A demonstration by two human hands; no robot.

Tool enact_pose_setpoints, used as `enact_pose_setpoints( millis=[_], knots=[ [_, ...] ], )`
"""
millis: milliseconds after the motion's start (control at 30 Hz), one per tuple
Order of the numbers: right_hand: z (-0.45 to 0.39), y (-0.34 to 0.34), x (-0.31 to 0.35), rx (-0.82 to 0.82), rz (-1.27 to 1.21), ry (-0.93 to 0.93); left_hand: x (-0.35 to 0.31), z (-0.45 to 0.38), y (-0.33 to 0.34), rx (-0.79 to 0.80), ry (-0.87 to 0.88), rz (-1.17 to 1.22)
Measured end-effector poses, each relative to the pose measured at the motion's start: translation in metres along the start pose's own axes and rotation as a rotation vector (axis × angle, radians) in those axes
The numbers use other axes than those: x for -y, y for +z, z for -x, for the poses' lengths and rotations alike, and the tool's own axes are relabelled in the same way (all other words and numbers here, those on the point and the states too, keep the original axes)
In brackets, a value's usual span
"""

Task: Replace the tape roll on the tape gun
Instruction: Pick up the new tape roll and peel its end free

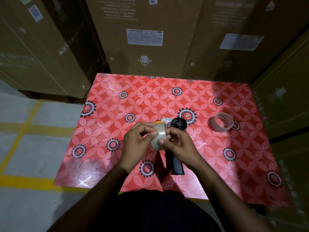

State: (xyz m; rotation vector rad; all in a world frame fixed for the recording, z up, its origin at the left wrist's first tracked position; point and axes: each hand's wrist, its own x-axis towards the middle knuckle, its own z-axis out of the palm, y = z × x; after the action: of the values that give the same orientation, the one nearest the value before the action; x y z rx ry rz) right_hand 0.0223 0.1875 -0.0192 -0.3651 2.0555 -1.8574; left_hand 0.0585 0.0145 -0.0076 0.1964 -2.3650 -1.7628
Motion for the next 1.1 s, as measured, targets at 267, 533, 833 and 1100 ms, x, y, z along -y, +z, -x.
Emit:
enact_pose_setpoints(
  millis=[267,533,833,1100],
  knots=[
    [0.005,0.001,0.001,0.09,0.103,-0.072,0.006,-0.002,0.005,-0.218,-0.131,0.104],
    [0.005,0.017,-0.002,0.019,-0.008,0.029,-0.003,0.001,0.011,-0.212,-0.019,0.056],
    [0.011,0.02,-0.007,-0.005,0.012,-0.006,-0.001,0.002,0.015,-0.277,-0.096,0.112],
    [0.012,-0.006,-0.005,0.178,0.212,-0.05,-0.01,-0.008,0.015,-0.192,-0.388,0.466]
  ],
)
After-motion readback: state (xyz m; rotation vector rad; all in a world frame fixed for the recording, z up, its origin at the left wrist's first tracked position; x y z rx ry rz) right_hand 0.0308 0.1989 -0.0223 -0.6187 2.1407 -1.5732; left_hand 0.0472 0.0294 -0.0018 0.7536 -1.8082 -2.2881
